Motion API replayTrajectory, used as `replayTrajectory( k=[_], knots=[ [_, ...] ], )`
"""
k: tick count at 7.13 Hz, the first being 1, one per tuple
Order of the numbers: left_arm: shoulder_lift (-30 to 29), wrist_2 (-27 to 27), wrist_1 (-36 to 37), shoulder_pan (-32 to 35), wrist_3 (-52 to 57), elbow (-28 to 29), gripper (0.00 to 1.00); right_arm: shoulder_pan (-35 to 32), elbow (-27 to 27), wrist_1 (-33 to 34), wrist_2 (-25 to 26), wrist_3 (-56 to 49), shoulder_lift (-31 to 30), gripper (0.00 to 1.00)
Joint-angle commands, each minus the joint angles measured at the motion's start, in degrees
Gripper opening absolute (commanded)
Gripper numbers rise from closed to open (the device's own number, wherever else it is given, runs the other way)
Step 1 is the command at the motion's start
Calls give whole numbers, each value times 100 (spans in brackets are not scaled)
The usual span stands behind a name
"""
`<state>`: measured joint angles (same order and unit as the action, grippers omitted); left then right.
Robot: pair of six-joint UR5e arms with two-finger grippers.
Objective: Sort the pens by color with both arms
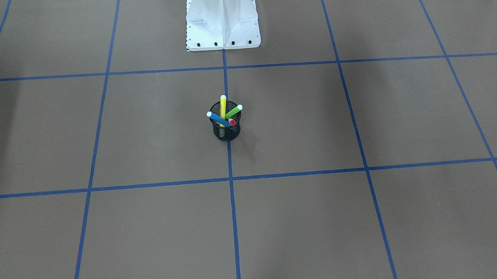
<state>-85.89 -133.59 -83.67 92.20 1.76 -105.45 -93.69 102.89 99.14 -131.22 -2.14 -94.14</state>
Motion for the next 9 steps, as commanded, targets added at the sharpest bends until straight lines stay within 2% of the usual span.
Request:
replayTrajectory(
  k=[1,5,7,9],
  knots=[
    [2,-35,-9,-9,-8,-54,100,0,3,-9,0,3,1,100],
    [-33,-35,-9,-79,-9,-248,100,0,161,-78,17,3,123,100],
    [-164,-79,-26,-79,-52,-326,100,0,56,-1207,61,82,81,100],
    [-428,-70,-9,-79,-70,-292,100,0,11,-1415,-61,65,106,100]
  ],
)
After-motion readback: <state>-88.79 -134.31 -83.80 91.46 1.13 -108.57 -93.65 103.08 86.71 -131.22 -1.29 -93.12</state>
